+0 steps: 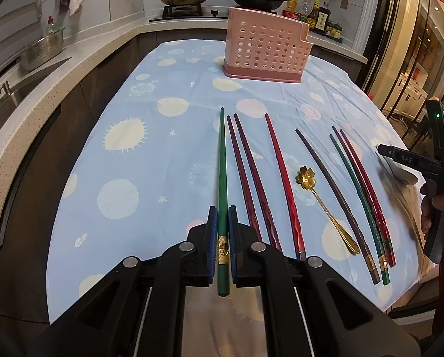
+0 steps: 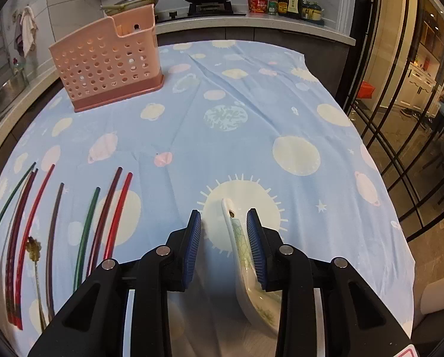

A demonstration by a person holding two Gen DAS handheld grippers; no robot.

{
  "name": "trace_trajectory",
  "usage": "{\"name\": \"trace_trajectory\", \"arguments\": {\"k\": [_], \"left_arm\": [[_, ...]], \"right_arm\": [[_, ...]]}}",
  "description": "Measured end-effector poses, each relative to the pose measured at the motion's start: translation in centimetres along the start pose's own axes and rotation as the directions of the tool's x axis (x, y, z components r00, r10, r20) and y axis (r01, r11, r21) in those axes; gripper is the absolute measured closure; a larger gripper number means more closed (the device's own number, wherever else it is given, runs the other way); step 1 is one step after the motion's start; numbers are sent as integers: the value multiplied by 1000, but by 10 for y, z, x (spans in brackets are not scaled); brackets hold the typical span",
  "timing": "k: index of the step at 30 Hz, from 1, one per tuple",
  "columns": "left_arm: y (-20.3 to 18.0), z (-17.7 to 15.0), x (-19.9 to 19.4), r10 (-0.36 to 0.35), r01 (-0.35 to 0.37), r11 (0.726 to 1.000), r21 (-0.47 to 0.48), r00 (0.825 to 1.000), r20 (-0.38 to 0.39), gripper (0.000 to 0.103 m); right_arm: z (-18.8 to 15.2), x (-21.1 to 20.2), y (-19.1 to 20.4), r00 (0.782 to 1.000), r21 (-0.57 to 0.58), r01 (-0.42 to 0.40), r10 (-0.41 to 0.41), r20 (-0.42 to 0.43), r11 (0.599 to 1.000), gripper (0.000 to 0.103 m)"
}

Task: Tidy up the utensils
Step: 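Lift and carry the spoon and green chopstick over the pink holder with both tools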

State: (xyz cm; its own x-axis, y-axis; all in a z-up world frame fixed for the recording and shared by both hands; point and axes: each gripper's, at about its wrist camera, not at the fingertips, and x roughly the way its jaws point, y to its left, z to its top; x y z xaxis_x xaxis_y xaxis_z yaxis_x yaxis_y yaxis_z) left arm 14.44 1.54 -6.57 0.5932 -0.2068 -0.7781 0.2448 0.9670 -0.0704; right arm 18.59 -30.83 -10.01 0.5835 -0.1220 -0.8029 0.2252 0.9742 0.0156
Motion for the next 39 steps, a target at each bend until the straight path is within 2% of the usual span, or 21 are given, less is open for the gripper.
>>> {"name": "trace_trajectory", "arguments": {"k": [4, 8, 13, 18, 21, 27, 39], "left_arm": [[1, 2, 6, -3, 3, 1000, -3, 1000, -13, 96], [1, 5, 4, -13, 13, 1000, -6, 1000, -8, 96], [3, 11, -15, -45, 46, 999, -15, 998, 38, 96], [3, 28, -42, -56, 57, 998, -1, 991, 125, 96], [3, 45, -58, -59, 57, 998, 13, 981, 187, 96], [5, 94, -84, -70, 62, 997, 38, 951, 303, 96], [0, 188, -92, -74, 50, 996, 68, 906, 417, 96]], "right_arm": [[-2, 6, 3, 1000, -31, 20, -20, -3, 999, 91], [-1, -6, 2, 999, -29, 34, -34, 21, 999, 96], [5, -47, -1, 994, 11, -14, 13, 108, 1000, 98], [18, -92, 3, 974, 34, -107, 98, 204, 994, 98], [31, -108, 7, 958, 35, -169, 155, 240, 985, 98], [60, -131, 26, 930, -7, -228, 220, 294, 974, 98], [129, -136, 57, 880, -43, -326, 320, 351, 944, 98]]}}
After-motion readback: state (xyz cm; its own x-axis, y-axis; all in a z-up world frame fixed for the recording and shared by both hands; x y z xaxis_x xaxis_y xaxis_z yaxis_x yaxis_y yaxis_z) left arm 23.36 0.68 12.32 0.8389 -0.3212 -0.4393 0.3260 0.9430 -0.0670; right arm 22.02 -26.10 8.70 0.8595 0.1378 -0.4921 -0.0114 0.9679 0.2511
